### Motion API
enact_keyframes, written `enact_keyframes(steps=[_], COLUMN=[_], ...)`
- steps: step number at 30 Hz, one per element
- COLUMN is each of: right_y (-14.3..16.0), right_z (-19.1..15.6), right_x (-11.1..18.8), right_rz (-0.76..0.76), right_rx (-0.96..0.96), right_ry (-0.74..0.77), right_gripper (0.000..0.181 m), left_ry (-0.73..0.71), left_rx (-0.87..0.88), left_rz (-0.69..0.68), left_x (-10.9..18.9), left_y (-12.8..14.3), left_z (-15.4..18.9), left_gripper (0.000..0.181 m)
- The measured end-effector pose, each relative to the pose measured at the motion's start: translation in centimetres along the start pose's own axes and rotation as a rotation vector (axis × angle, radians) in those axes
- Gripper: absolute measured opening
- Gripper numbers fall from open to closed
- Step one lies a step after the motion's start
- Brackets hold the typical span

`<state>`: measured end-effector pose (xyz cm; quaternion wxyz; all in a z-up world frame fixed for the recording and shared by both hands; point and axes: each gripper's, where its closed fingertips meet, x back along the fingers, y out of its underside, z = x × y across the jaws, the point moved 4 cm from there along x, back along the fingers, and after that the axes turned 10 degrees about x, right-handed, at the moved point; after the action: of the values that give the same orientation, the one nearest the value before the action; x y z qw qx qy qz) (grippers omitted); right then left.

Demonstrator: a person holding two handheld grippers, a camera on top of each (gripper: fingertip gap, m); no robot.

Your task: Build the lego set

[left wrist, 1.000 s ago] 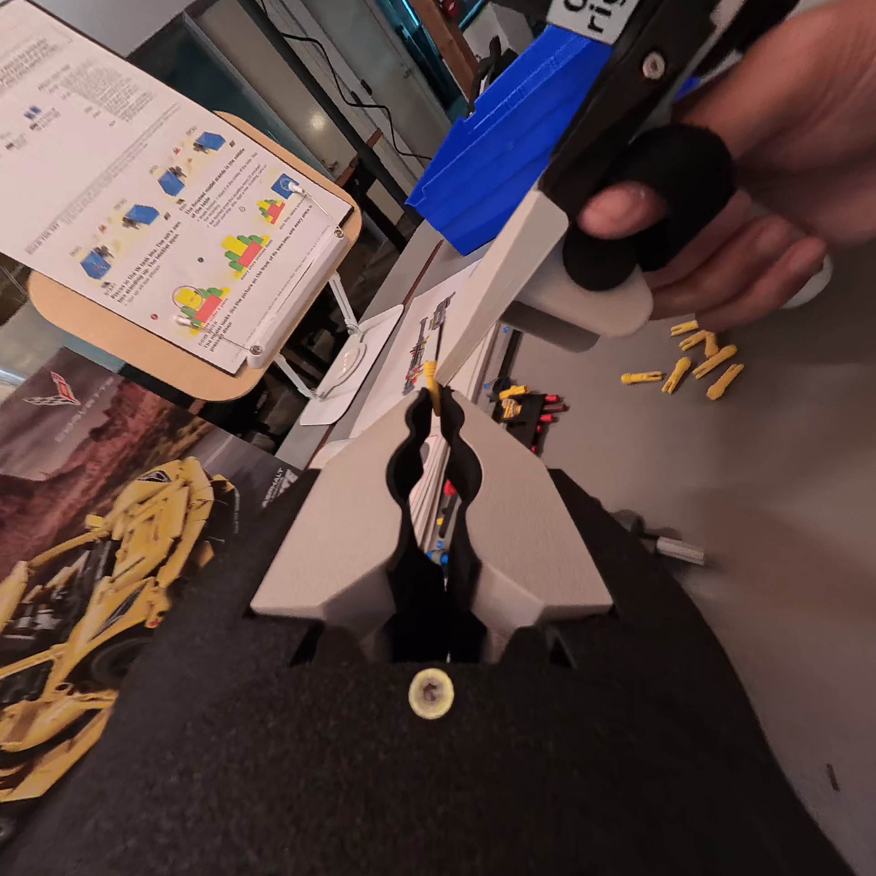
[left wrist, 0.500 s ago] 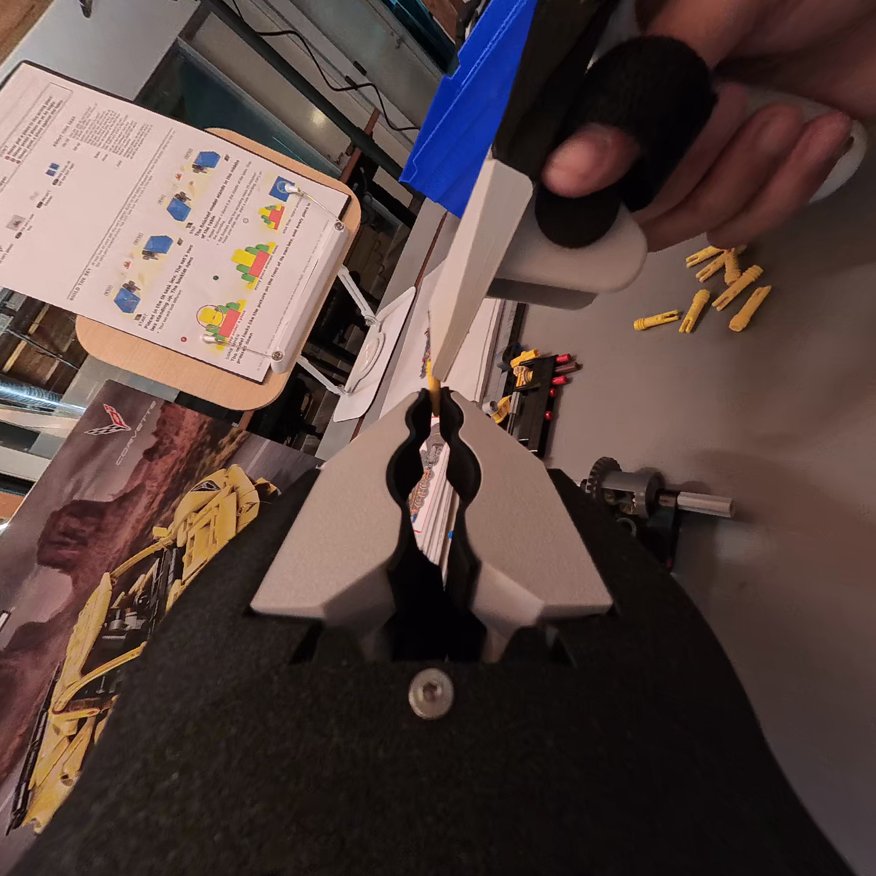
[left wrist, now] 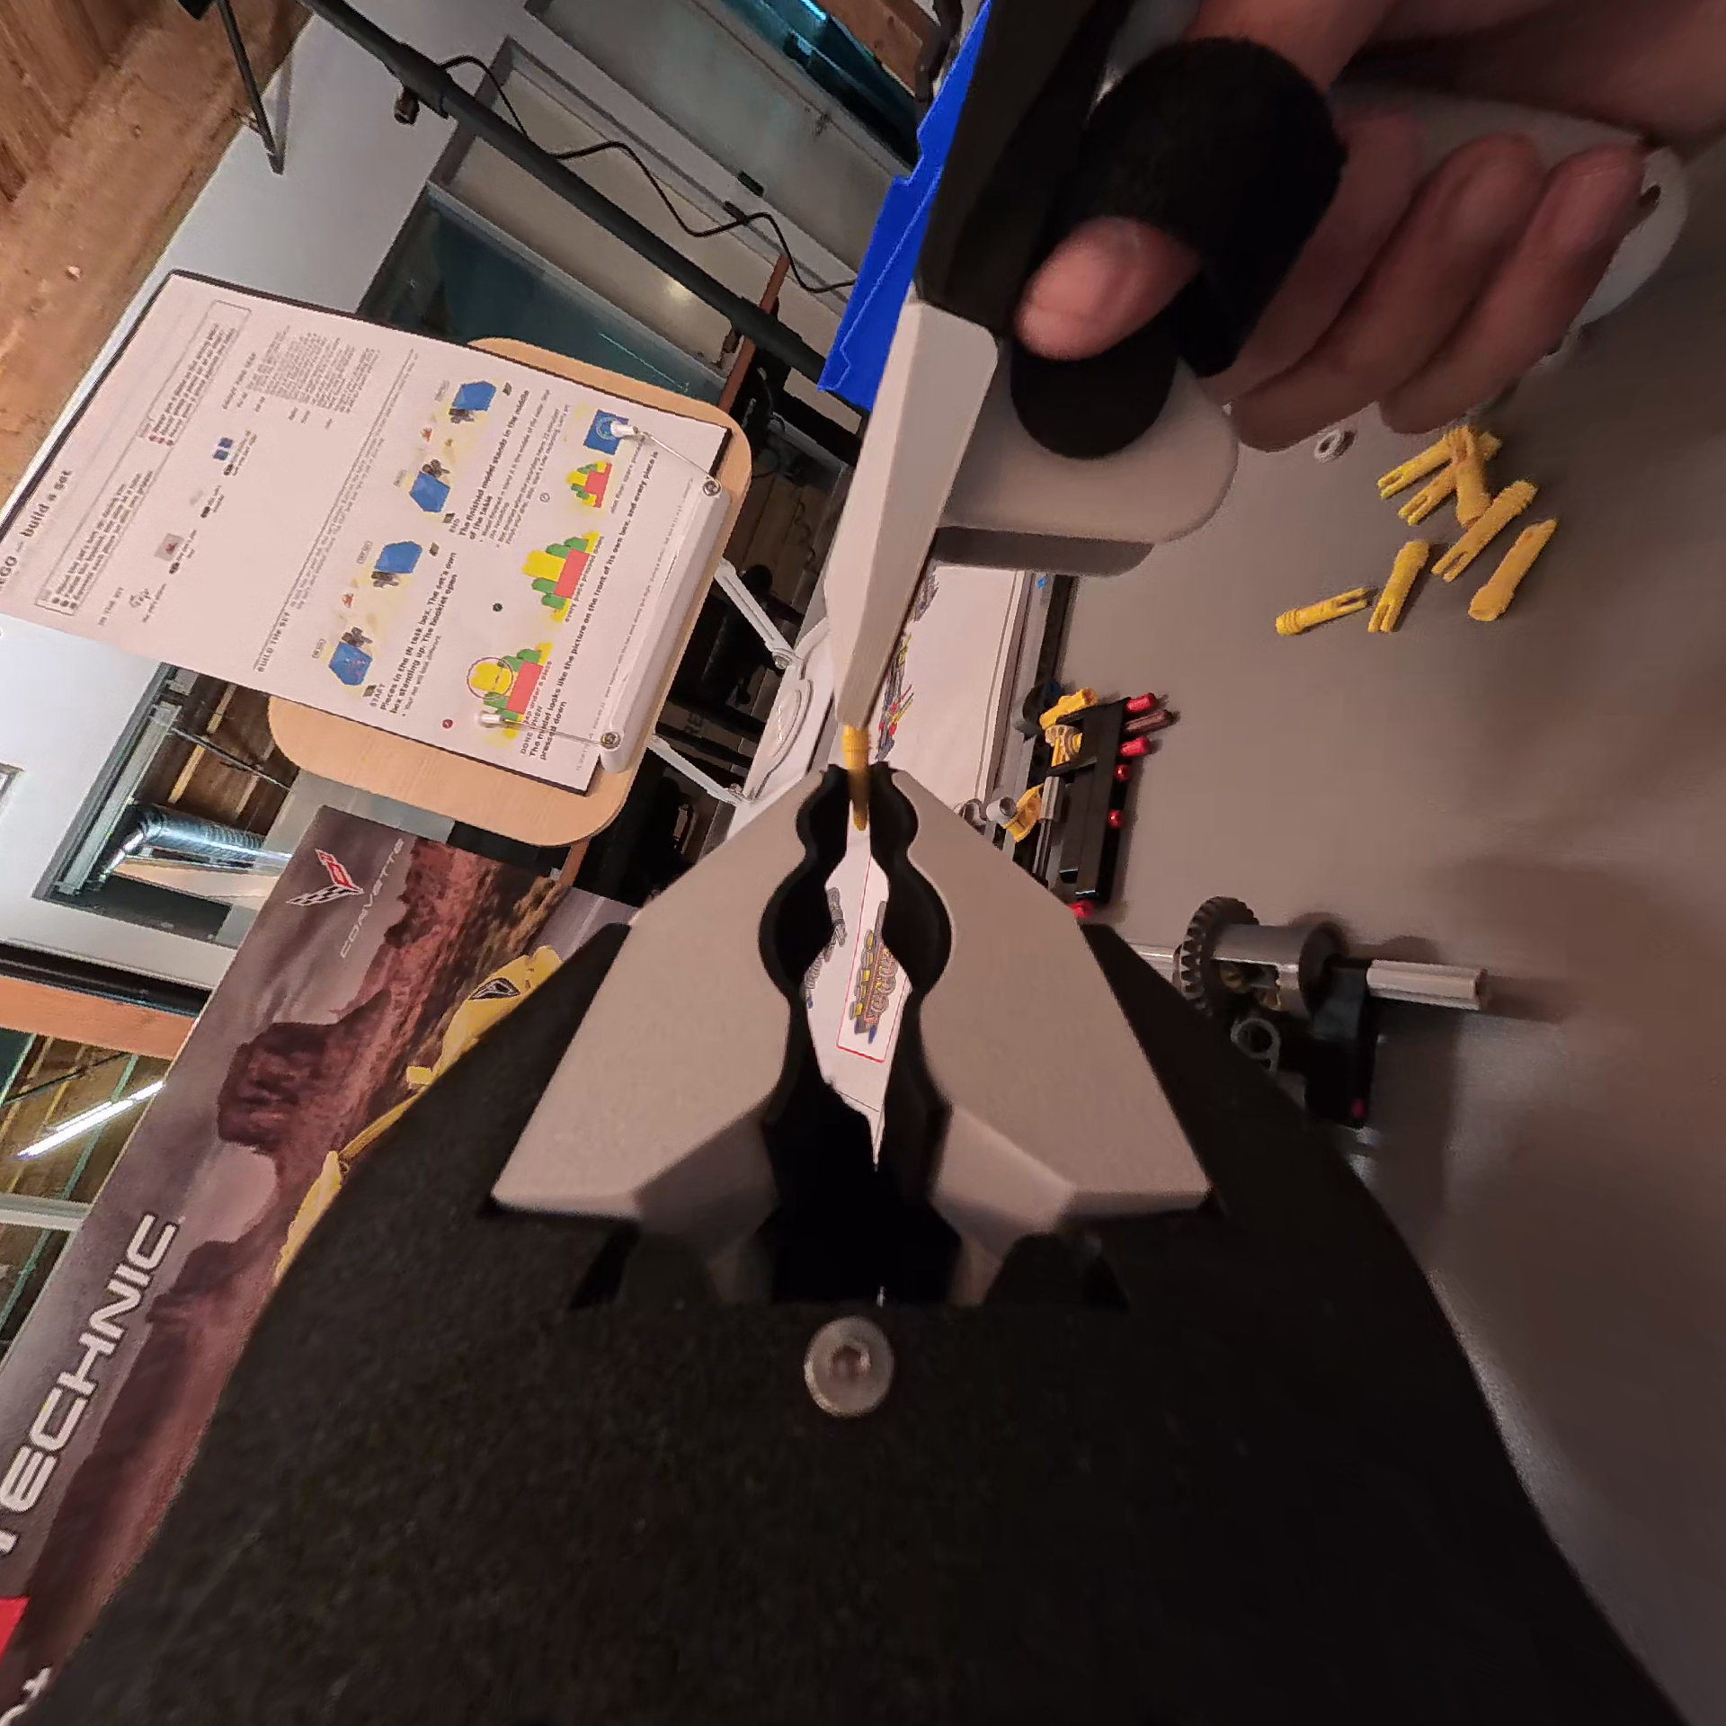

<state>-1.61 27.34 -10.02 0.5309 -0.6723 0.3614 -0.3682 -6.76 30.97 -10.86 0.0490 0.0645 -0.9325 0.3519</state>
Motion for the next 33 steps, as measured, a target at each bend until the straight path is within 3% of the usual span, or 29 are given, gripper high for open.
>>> enact_keyframes(steps=[19, 24, 27, 30, 33], right_y=[0.2, -0.1, -1.8, 1.0, 5.7], right_z=[-0.4, -0.3, 1.7, 4.3, 3.6], right_x=[-0.1, 0.4, 4.9, 11.2, 14.3], right_rz=[0.016, 0.014, 0.026, -0.265, -0.529], right_rx=[-0.110, -0.114, -0.018, 0.089, 0.125], right_ry=[-0.087, -0.095, -0.026, 0.115, 0.158], right_gripper=[0.004, 0.003, 0.002, 0.020, 0.023], left_ry=[0.003, 0.038, 0.068, 0.080, 0.104], left_rx=[-0.029, 0.084, 0.162, 0.216, 0.271], left_rz=[0.041, 0.044, 0.001, -0.021, -0.024], left_x=[0.6, 0.4, 0.0, -0.1, -0.3], left_y=[-0.5, -0.7, 0.2, 0.8, 0.8], left_z=[0.3, 0.3, 0.2, -0.2, -0.1], left_gripper=[0.003, 0.003, 0.003, 0.003, 0.003])
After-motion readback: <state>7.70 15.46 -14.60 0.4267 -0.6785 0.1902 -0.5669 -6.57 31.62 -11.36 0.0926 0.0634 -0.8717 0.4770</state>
